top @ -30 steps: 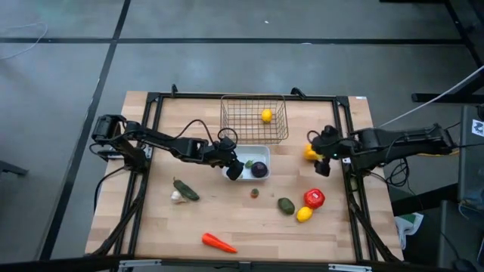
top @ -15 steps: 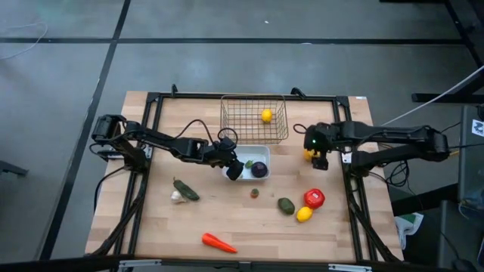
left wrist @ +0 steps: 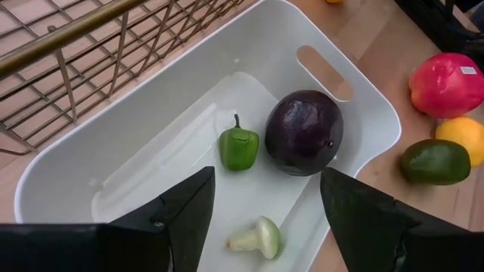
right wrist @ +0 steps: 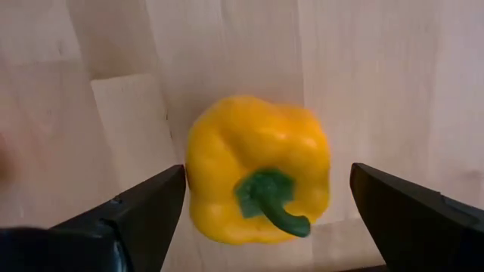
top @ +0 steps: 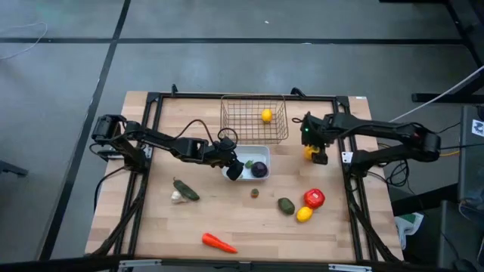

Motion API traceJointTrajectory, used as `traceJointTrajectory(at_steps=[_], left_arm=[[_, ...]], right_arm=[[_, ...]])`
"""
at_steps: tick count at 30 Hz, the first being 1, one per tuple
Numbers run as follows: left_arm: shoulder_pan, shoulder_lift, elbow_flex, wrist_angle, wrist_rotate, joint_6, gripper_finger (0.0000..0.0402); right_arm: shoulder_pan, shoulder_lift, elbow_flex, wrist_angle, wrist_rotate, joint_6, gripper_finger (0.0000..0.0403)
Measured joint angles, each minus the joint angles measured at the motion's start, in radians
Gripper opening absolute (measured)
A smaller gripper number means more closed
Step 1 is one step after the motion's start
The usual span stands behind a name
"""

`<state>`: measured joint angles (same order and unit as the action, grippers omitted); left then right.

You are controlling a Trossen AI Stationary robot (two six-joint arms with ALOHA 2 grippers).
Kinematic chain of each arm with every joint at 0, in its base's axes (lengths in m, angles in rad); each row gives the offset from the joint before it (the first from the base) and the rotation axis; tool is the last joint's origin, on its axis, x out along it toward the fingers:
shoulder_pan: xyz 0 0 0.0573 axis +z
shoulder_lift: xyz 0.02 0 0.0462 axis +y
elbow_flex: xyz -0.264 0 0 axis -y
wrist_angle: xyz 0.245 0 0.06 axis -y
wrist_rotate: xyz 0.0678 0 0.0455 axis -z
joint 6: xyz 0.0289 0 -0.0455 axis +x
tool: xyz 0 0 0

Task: Sort produce into baskets
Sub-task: Put the yellow bell pepper into the white bin

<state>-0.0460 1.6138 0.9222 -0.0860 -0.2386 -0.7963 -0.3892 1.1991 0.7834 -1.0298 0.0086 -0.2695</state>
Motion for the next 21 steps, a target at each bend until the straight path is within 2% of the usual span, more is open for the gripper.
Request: traceJointTrajectory(at_steps=[6, 16, 21], left_arm=[[0.0, 0.0, 0.0, 0.0, 0.0, 0.0, 0.0237], [0.0, 0.0, 0.0, 0.0, 0.0, 0.0, 0.0237], [0.0, 0.0, 0.0, 0.0, 0.0, 0.0, 0.0237]], right_arm=[[-0.039, 0.059, 0.0, 0.0, -0.028, -0.024, 0.037], [-0.037, 0.143, 0.0, 0.0, -0.028, -0.027, 0.0369], [-0.037, 0.153, 0.002, 0.0, -0.028, -0.027, 0.0344]])
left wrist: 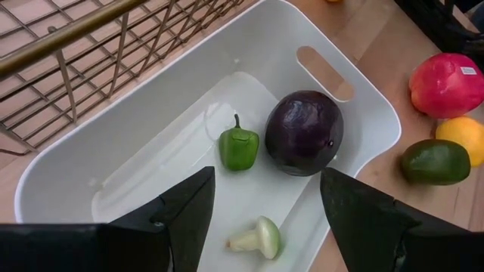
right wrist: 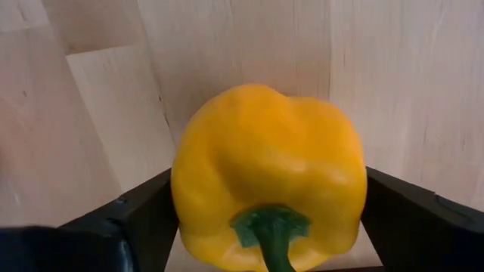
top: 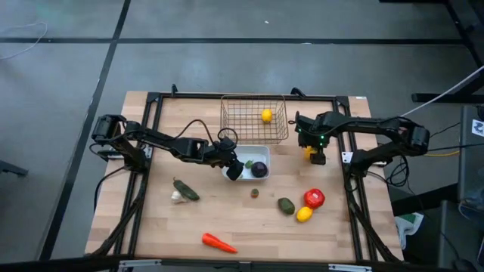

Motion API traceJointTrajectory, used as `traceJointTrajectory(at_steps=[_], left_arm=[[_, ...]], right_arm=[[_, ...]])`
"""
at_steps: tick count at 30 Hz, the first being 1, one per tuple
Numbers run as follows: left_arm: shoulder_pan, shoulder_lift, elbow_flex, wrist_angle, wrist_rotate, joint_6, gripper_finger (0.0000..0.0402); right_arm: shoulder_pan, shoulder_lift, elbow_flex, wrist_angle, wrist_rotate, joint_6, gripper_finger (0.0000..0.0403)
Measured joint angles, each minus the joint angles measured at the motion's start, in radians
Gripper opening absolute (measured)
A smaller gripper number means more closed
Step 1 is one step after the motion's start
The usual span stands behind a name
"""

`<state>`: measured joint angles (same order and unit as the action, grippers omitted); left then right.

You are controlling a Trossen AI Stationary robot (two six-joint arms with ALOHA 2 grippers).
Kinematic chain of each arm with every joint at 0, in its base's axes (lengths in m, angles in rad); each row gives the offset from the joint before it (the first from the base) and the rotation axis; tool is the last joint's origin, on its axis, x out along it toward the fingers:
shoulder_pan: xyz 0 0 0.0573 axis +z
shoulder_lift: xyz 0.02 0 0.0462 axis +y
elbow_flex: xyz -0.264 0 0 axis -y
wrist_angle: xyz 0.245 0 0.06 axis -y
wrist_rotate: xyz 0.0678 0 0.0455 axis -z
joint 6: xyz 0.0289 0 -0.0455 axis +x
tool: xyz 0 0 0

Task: Sort produce into baskets
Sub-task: Put the yellow bell pepper into the white bin

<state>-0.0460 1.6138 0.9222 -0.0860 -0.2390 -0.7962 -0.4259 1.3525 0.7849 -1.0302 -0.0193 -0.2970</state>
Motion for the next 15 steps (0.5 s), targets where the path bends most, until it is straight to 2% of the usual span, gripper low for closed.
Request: traceJointTrajectory(at_steps=[6, 15], left_arm=[[0.0, 0.0, 0.0, 0.0, 0.0, 0.0, 0.0237], [0.0, 0.0, 0.0, 0.0, 0.0, -0.006, 0.0237]], right_arm=[[0.0, 0.0, 0.004, -0.004, 0.014, 0.001, 0.0303], [0.0, 0.001, 0.162, -0.127, 0.027, 0.003, 0.0316]])
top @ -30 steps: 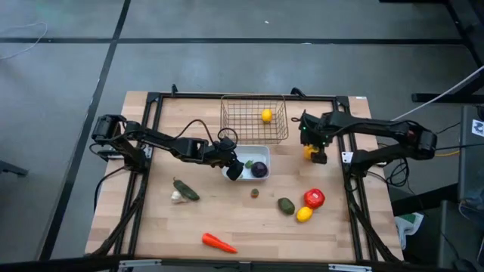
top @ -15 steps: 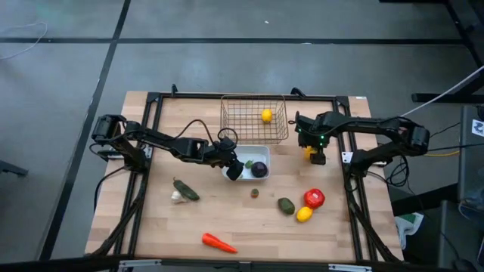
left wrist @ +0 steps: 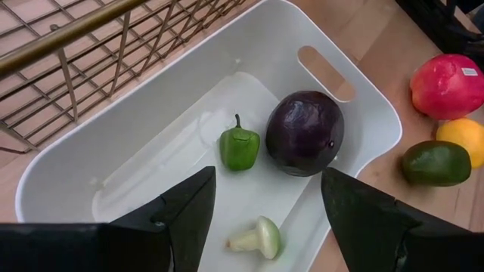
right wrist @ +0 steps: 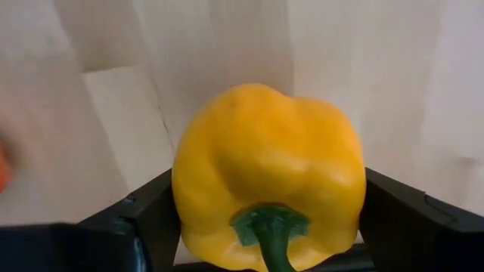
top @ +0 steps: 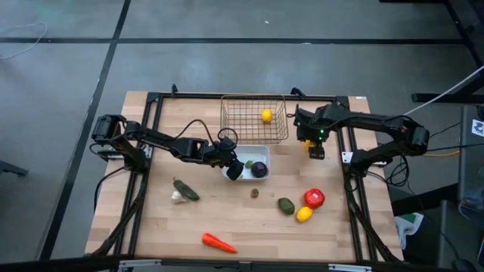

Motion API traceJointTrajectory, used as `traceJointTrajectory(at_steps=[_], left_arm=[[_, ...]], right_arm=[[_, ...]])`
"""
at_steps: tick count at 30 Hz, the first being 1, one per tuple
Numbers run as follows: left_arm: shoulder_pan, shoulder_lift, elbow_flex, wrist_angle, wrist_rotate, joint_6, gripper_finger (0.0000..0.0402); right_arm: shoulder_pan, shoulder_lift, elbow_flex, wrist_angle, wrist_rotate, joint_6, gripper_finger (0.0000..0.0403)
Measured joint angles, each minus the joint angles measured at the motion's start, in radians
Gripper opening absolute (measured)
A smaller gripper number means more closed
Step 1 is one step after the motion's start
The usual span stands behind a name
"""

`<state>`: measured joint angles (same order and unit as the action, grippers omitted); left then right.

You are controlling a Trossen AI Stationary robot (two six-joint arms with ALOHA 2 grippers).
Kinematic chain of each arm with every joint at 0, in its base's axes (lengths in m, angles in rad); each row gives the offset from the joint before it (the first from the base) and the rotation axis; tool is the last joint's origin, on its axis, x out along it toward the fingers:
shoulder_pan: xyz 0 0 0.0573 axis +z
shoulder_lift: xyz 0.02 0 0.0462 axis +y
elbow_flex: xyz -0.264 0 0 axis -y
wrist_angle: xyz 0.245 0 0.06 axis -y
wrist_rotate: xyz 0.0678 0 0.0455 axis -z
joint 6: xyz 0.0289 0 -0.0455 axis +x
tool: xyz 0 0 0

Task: Sort produce into baskets
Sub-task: Put the yellow bell pepper into the white bin

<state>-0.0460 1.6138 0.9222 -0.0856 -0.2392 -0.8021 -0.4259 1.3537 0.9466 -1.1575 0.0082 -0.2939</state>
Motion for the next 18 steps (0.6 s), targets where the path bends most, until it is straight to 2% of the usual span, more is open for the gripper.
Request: traceJointTrajectory(at_steps=[8, 13, 18], left_arm=[[0.0, 0.0, 0.0, 0.0, 0.0, -0.001, 0.0237], [0.0, 0.0, 0.0, 0.0, 0.0, -0.001, 0.0237], [0.0, 0.0, 0.0, 0.0, 0.0, -0.001, 0.0237]], right_arm=[[0.0, 0.0, 0.249, -0.136, 0.0, 0.0, 0.0318], [0.0, -0.001, 0.405, -0.109, 0.0, -0.014, 0.0318], [0.0, -0.001, 0.471, 0.021, 0.0, -0.053, 0.0318]])
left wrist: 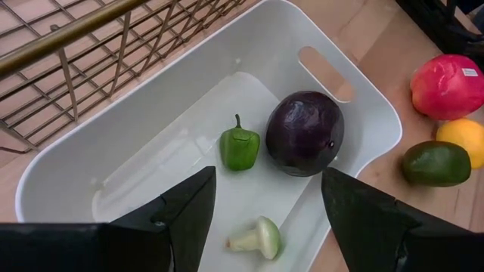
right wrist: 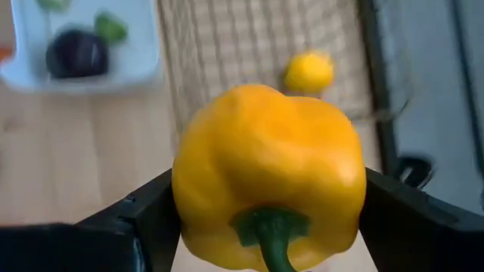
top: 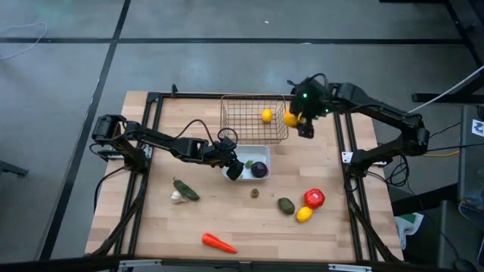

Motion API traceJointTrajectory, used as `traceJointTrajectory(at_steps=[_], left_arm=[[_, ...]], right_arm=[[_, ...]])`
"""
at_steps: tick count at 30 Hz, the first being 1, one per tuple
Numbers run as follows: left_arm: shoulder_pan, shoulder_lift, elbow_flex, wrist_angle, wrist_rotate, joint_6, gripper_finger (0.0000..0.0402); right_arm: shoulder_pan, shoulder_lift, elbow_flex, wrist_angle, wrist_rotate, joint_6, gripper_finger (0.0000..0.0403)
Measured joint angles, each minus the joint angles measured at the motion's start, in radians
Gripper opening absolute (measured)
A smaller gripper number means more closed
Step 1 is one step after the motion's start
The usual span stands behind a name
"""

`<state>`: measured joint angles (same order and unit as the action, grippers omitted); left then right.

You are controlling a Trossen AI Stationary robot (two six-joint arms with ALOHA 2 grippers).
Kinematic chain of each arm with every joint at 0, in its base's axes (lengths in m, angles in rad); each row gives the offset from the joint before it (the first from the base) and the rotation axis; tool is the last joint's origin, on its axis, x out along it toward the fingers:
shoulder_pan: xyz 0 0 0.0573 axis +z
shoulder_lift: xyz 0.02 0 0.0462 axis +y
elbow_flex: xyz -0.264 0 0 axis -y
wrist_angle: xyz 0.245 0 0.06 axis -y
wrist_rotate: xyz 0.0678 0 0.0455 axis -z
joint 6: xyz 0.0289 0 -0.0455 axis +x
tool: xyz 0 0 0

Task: Sort produce into baskets
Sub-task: Put the yellow bell pepper into the white bin

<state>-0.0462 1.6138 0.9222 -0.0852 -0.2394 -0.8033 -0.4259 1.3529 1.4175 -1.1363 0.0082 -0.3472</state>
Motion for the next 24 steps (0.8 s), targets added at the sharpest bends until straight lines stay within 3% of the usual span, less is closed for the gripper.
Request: traceJointTrajectory(at_steps=[11, 19, 24], left_arm=[[0.0, 0.0, 0.0, 0.0, 0.0, 0.0, 0.0237], [0.0, 0.0, 0.0, 0.0, 0.0, 0.0, 0.0237], [0.0, 0.0, 0.0, 0.0, 0.0, 0.0, 0.0237]], right_arm=[[0.0, 0.15, 0.001, 0.222, -0.028, -0.057, 0.0318], [0.0, 0.306, 0.001, 0.247, -0.027, -0.086, 0.0318], [0.0, 0.338, 0.0, 0.245, -0.027, -0.086, 0.0318]])
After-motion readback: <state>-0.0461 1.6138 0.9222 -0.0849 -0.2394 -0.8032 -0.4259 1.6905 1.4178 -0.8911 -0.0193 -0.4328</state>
